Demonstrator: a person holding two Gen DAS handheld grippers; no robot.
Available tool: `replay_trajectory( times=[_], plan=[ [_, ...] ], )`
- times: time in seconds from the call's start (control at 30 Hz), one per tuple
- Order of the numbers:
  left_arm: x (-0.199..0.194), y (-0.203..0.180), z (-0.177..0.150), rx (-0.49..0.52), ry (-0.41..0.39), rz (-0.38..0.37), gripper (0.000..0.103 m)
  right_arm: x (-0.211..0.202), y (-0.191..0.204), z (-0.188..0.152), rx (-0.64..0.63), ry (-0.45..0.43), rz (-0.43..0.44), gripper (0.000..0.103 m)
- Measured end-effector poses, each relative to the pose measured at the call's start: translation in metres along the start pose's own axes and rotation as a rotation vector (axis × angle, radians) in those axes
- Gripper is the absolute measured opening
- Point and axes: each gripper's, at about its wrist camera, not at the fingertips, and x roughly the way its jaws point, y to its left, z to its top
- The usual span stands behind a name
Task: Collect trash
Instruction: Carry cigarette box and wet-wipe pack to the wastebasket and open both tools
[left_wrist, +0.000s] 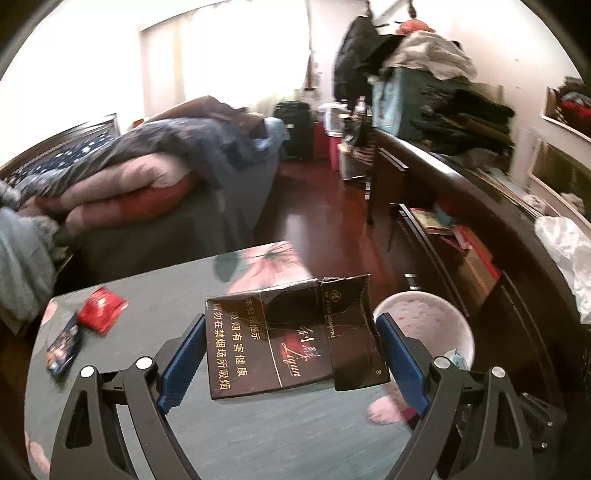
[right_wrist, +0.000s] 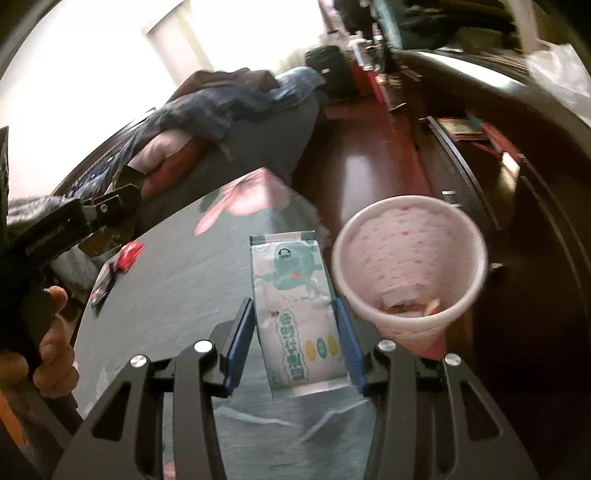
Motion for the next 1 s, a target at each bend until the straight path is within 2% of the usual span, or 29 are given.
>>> replay_trajectory(
  times=[0.17, 0.4, 0.63, 0.83, 0.87, 0.9, 1.0],
  plan=[
    [0.012, -0.031, 0.01, 0.043, -0.006, -0.052, 0.09, -0.006, -0.036, 0.006, 0.04, -0.04, -0.076, 0.045],
    [0.044, -0.072, 0.018, 0.111, 0.005, -0.085, 0.09, 0.011, -0.079, 0.012, 0.058, -0.081, -0.263, 0.045],
    [0.095, -0.104, 0.023, 0.151, 0.068, -0.119, 0.09, 0.05, -0.1, 0.02, 0.052, -0.056, -0.309, 0.045],
    [0.122, -0.12, 0.031, 0.157, 0.086, -0.13, 0.091, 0.075, -0.109, 0.031, 0.028, -0.071, -0.3, 0.047],
    [0.125, -0.122, 0.032, 0.154, 0.09, -0.133, 0.091, 0.079, -0.11, 0.033, 0.024, -0.074, -0.303, 0.048],
    [0.129, -0.124, 0.035, 0.149, 0.098, -0.141, 0.092, 0.084, -0.113, 0.035, 0.024, -0.071, -0.297, 0.056],
    [0.134, -0.125, 0.04, 0.118, 0.113, -0.174, 0.098, 0.091, -0.118, 0.037, 0.029, -0.074, -0.288, 0.063]
  ],
)
